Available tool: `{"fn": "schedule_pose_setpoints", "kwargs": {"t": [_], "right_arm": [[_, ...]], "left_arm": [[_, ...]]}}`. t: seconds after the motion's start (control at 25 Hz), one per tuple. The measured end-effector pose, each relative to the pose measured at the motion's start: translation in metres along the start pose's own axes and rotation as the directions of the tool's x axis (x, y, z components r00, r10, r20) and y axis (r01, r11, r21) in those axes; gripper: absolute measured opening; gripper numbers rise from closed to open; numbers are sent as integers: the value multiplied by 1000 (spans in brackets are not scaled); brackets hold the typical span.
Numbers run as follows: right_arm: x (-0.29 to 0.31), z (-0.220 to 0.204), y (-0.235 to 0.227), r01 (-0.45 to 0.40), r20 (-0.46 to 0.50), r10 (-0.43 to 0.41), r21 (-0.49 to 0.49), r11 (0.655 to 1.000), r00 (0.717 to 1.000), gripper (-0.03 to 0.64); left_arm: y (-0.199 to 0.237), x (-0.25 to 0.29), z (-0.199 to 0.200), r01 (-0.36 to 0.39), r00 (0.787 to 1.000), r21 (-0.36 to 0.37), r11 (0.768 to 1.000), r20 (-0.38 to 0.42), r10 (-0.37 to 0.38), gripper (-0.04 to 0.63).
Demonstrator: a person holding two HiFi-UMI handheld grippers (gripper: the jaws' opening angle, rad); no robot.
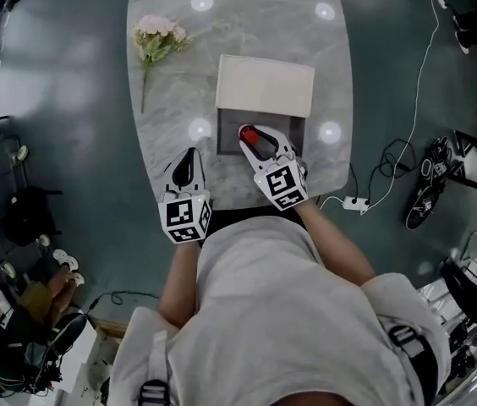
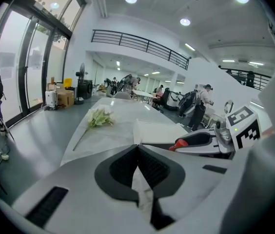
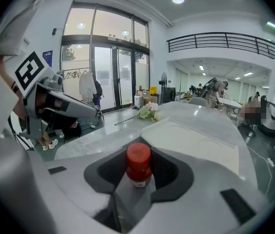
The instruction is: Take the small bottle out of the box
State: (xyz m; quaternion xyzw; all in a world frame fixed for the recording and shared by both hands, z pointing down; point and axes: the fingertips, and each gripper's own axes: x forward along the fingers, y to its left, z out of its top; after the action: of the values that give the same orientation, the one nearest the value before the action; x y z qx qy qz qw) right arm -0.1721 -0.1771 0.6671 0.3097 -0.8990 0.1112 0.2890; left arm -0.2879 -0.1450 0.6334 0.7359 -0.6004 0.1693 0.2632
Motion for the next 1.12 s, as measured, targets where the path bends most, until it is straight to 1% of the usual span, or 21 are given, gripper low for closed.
{"fn": "schedule_pose_setpoints", "kwargs": {"t": [0.2,0.4,0.52,0.68,0.88,1.12], "right_arm": [[-22,-2,-22,52,19,-53,50,997,998,155],[-51,-5,-44,98,44,-102,98,990,994,155],[-67,-5,-54,116,55,-123,105,988,991,155],[-91,-1,-66,124,75,-131,85,989,989,155],[-113,12,-71,116,122,-123,65,991,985,155],[-136,41,-65,75,194,-83,51,996,978,155]], "left_arm": [[-35,20,13,82,997,61,995,-11,-82,23],[-69,32,24,131,991,95,987,-11,-130,23],[-88,35,27,154,988,111,982,-11,-153,23],[-111,36,35,155,987,125,980,14,-158,23],[-126,28,48,136,987,124,983,63,-145,23],[-141,10,78,114,980,158,981,145,-137,23]]}}
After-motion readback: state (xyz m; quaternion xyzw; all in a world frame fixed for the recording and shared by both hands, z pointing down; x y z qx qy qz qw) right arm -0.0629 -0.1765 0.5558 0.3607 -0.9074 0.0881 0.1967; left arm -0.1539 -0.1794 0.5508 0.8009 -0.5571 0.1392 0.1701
